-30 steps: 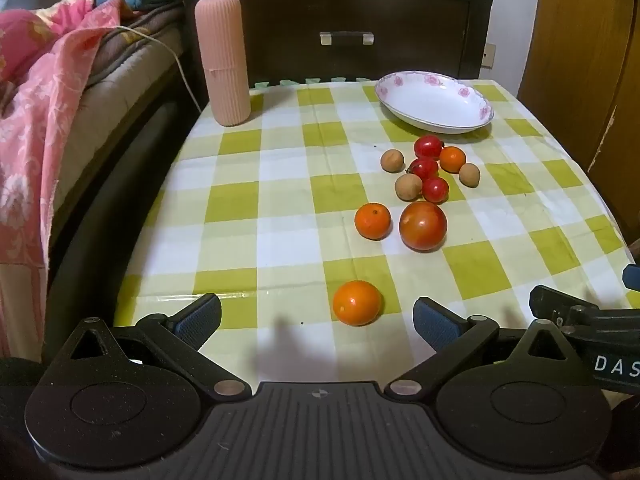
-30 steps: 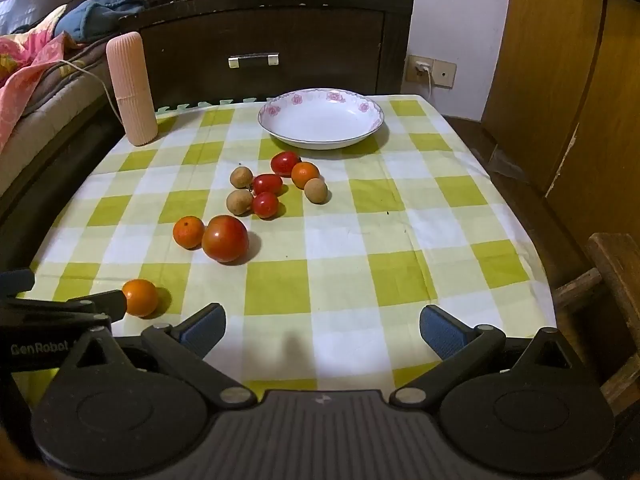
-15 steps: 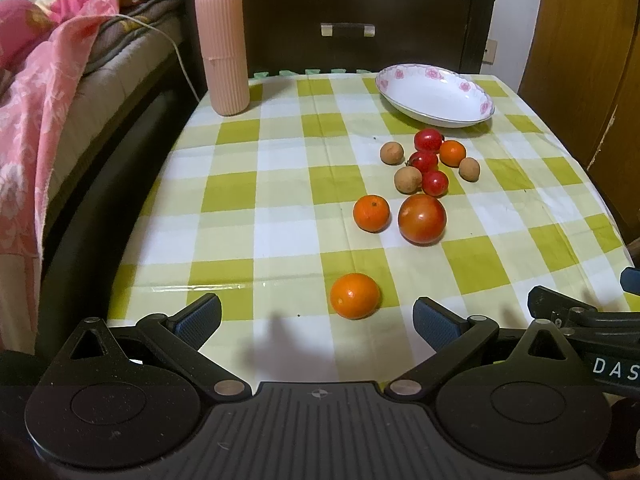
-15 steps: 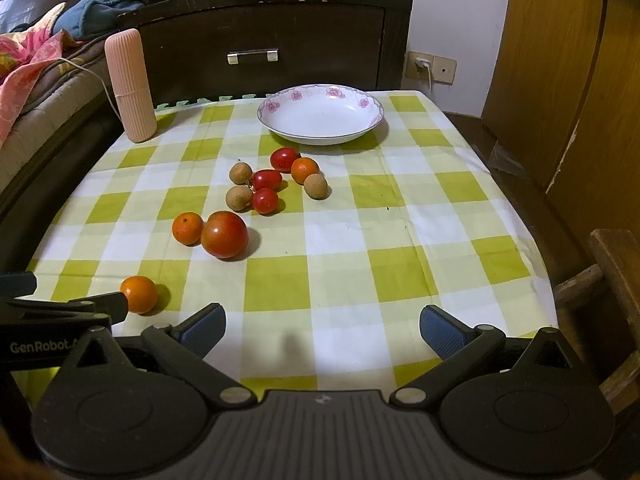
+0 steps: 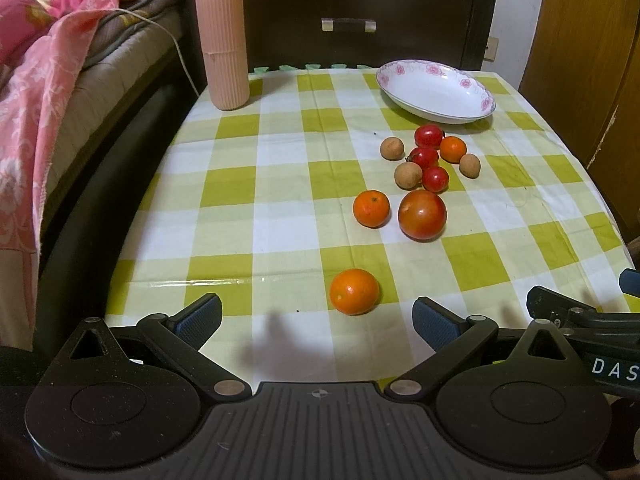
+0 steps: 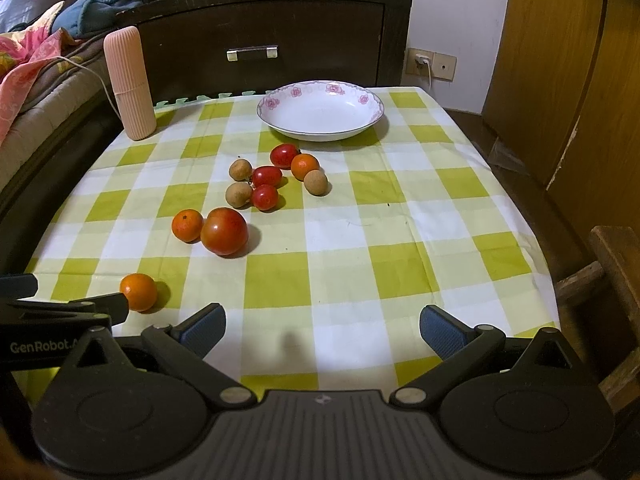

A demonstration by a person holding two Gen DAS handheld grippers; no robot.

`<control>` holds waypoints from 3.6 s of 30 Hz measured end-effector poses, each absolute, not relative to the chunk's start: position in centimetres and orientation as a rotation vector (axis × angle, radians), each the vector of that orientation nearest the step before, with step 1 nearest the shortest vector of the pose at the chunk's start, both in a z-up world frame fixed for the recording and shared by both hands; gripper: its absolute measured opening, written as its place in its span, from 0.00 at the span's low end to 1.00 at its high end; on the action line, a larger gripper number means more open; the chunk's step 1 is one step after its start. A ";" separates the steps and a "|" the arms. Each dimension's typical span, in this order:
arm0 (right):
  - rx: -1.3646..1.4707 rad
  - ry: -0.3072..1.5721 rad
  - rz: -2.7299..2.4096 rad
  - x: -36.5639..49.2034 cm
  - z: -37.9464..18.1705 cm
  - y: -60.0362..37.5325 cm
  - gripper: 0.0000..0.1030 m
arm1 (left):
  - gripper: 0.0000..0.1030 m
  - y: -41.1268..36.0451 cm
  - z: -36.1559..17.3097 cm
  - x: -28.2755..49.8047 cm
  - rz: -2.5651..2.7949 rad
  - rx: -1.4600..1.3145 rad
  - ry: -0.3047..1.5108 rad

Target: Organize fruits

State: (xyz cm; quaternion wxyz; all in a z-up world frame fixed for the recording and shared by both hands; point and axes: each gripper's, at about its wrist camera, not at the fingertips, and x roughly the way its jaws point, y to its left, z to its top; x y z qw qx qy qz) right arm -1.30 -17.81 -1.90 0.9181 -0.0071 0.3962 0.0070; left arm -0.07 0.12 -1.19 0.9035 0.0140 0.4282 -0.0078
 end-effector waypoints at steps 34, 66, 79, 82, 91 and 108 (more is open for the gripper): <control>-0.012 0.829 0.013 -1.3 -2.2 -17.8 0.99 | 0.98 0.1 -1.2 -0.1 -0.015 0.037 0.899; 0.066 0.883 0.063 -0.3 -2.1 -19.6 0.99 | 0.93 -2.2 -2.8 1.4 -0.056 0.200 0.891; 0.079 0.933 0.115 1.9 -2.8 -19.4 0.87 | 0.67 -2.1 -5.0 4.1 -0.091 0.113 0.982; 0.084 0.946 0.137 2.2 -3.0 -19.2 0.81 | 0.64 -1.8 -5.1 4.4 -0.088 0.085 0.979; 0.091 0.957 0.162 2.9 -3.1 -18.9 0.72 | 0.95 -1.1 -5.8 4.6 -0.060 0.058 1.017; 0.052 0.920 0.192 5.7 -2.2 -18.1 0.72 | 0.47 -2.1 -5.1 4.1 -0.154 0.089 0.979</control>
